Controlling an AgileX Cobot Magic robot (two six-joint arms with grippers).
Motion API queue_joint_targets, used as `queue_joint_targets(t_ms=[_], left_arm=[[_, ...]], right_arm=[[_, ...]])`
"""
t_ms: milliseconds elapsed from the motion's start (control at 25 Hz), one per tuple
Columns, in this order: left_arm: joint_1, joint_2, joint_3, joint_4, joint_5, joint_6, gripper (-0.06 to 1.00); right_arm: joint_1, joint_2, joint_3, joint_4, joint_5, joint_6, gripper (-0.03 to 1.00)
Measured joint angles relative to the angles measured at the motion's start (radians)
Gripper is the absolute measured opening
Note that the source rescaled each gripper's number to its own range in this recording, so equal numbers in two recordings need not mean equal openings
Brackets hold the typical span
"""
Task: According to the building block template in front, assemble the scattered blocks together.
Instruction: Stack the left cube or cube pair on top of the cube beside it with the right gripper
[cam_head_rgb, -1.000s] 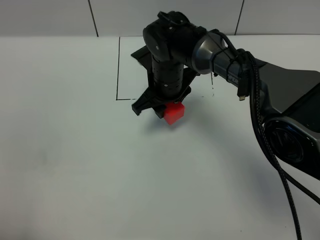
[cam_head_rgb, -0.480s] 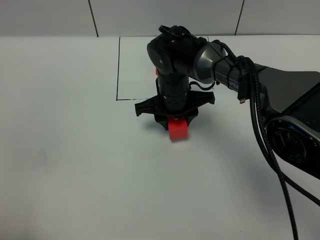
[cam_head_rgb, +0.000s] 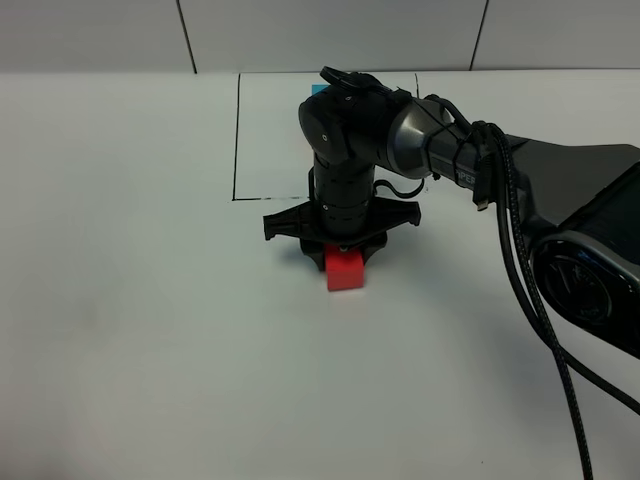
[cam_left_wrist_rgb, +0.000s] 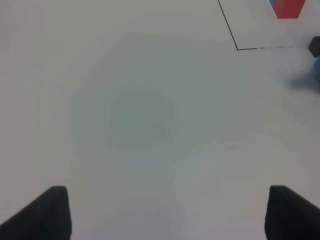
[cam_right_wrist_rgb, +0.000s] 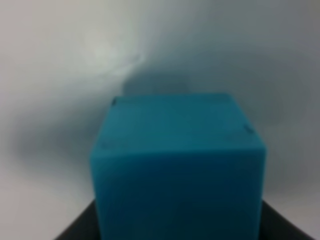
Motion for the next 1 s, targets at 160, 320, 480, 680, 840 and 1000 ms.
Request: queue_joint_targets(t_ms=[160, 320, 480, 680, 840, 1000], left_arm=[[0.0, 0.0, 0.0, 0.0, 0.0, 0.0, 0.86], [0.0, 0.0, 0.0, 0.0, 0.0, 0.0, 0.86], [0.0, 0.0, 0.0, 0.0, 0.0, 0.0, 0.86], [0.0, 0.0, 0.0, 0.0, 0.0, 0.0, 0.86], [0.0, 0.0, 0.0, 0.0, 0.0, 0.0, 0.86], [0.0, 0.0, 0.0, 0.0, 0.0, 0.0, 0.86]], right_arm=[[0.0, 0.0, 0.0, 0.0, -0.001, -0.001, 0.0], [0.0, 0.0, 0.0, 0.0, -0.011, -0.003, 0.0], [0.0, 0.0, 0.0, 0.0, -0.033, -0.003, 0.02], [0.0, 0.0, 0.0, -0.006, -0.044, -0.003, 0.36], [-0.001, 0.0, 0.0, -0.015, -0.043, -0.023, 0.81], [-0.004, -0.018, 0.003, -0.03, -0.044, -0.043, 1.0]])
